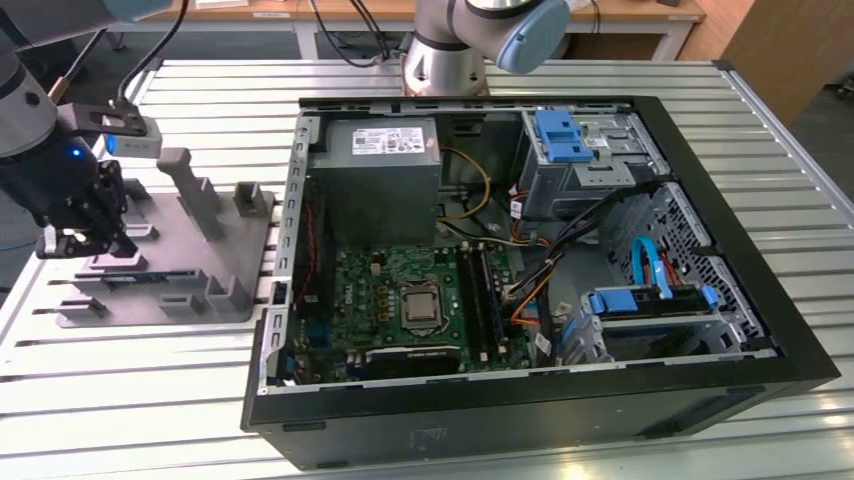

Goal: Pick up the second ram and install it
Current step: 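Pick up the second ram and move it above second insertion slot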

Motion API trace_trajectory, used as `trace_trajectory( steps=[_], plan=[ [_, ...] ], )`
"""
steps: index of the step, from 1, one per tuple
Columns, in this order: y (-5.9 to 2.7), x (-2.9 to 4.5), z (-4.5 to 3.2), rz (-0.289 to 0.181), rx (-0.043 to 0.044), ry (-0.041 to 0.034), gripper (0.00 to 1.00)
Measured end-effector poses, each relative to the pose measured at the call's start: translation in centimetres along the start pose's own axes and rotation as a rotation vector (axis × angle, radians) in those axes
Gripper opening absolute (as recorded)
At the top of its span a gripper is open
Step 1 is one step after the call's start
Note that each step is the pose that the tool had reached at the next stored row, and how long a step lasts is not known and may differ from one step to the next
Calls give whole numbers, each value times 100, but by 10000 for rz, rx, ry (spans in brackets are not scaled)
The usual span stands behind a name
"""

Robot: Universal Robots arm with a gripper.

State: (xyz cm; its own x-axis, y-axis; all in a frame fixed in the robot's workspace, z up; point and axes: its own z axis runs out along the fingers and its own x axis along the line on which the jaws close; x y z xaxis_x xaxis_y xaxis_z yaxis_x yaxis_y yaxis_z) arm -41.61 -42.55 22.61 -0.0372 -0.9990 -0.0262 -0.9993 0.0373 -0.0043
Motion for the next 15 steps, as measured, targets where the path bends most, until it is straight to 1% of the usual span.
trace_trajectory(
  steps=[6, 10, 13, 14, 15],
  plan=[
    [0, 0, 0, -452, -12, 1, 10],
    [0, 0, 0, -777, -20, 39, 10],
    [0, 0, 0, -885, -23, 194, 10],
    [0, 0, 0, -909, -23, 239, 10],
    [0, 0, 1, -916, -22, 268, 10]
  ],
)
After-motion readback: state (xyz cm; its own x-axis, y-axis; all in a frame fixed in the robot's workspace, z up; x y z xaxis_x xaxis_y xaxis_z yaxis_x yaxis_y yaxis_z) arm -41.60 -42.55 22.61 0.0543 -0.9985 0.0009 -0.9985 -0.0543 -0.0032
